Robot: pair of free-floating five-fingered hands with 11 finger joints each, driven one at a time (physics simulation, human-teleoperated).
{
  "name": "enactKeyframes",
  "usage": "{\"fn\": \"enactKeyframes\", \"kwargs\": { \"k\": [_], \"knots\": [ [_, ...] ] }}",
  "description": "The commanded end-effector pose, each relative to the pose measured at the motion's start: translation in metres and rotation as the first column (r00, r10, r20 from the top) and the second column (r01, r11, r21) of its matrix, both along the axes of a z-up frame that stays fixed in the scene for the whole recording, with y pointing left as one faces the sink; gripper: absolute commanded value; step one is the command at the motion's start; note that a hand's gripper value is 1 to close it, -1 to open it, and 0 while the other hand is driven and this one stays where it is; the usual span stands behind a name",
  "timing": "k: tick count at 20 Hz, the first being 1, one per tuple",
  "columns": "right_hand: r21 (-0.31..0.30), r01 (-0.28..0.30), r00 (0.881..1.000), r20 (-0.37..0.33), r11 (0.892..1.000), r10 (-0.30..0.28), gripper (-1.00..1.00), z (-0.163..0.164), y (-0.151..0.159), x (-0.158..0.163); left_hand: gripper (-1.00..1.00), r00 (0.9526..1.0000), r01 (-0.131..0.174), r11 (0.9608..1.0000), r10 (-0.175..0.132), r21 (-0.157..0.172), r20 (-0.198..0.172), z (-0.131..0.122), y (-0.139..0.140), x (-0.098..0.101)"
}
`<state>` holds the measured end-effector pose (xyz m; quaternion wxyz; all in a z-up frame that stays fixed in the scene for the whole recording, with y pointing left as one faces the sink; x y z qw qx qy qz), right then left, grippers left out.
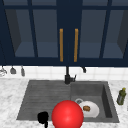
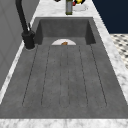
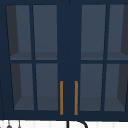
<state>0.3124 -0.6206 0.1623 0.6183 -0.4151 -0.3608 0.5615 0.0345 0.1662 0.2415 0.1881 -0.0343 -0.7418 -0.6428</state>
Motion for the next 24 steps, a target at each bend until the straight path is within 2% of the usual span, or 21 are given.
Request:
{"fn": "enactKeyframes", "kwargs": {
  "k": [1,2,6,10,16,21,24],
  "knots": [
    [-0.001,-0.011,1.000,0.000,1.000,0.011,1.00,0.022,0.021,-0.012,0.00,1.0000,0.000,1.0000,0.000,0.000,0.000,0.000,0.000,0.000],
    [0.001,-0.005,1.000,0.001,1.000,0.005,1.00,0.023,0.024,-0.018,0.00,1.0000,0.000,1.0000,0.000,0.000,0.000,0.000,0.000,0.000],
    [0.010,0.001,0.995,0.100,1.000,-0.002,1.00,0.027,0.041,-0.043,0.00,1.0000,0.000,1.0000,0.000,0.000,0.000,0.000,0.000,0.000],
    [0.020,0.002,0.992,0.127,1.000,-0.005,1.00,0.038,0.059,-0.069,0.00,1.0000,0.000,1.0000,0.000,0.000,0.000,0.000,0.000,0.000],
    [0.071,-0.003,1.000,0.011,0.997,0.002,1.00,0.053,0.089,-0.074,0.00,1.0000,0.000,1.0000,0.000,0.000,0.000,0.000,0.000,0.000],
    [0.076,-0.004,0.998,-0.061,0.997,0.008,1.00,0.068,0.118,-0.078,0.00,1.0000,0.000,1.0000,0.000,0.000,0.000,0.000,0.000,0.000],
    [0.082,-0.012,0.996,-0.082,0.997,0.019,1.00,0.074,0.137,-0.081,0.00,1.0000,0.000,1.0000,0.000,0.000,0.000,0.000,0.000,0.000]
  ]
}}
